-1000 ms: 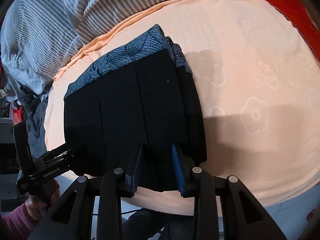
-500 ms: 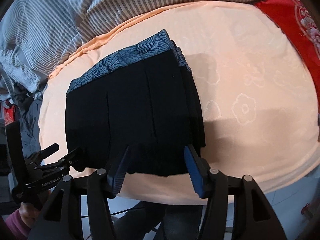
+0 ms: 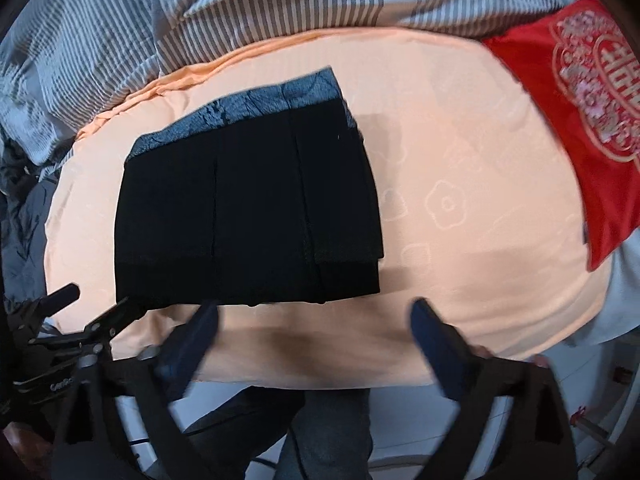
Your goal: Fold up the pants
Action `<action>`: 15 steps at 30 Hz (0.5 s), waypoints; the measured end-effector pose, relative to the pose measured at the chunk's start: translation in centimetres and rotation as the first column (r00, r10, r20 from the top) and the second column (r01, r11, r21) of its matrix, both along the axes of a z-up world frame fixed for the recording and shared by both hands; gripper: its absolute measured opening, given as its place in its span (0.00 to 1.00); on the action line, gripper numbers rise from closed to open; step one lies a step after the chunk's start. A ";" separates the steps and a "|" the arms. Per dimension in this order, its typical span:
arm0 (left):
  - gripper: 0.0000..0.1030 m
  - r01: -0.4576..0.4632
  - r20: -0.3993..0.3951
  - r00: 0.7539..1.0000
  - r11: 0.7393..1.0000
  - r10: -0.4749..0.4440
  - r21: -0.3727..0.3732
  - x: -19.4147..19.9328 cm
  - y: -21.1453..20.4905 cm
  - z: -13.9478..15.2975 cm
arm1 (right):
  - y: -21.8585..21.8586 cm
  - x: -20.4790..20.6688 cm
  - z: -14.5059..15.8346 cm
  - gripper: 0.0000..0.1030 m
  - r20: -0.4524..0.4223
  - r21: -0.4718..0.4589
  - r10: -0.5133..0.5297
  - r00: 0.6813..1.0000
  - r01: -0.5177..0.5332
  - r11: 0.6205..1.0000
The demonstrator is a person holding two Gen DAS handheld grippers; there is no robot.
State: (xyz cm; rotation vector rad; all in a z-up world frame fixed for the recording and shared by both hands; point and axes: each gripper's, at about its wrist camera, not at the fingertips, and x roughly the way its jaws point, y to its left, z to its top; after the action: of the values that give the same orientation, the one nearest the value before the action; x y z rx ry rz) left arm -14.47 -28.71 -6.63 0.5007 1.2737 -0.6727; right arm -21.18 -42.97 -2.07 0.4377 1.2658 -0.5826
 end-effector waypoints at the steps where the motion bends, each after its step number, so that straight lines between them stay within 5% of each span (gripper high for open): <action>1: 1.00 -0.004 0.011 1.000 1.000 0.004 0.006 -0.2 0.2 0.4 | 0.1 0.0 0.4 1.00 0.006 -0.006 -0.002 1.000 0.002 1.000; 15: 1.00 -0.021 0.034 0.999 0.999 0.019 0.038 -0.5 1.9 3.3 | 3.0 0.6 3.6 1.00 -0.026 -0.027 -0.003 1.000 0.002 1.000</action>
State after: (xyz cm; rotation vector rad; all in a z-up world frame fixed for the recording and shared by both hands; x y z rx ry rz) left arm -14.93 -26.81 -3.37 0.5280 1.2604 -0.6218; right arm -20.56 -39.95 1.53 0.4103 1.2805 -0.6085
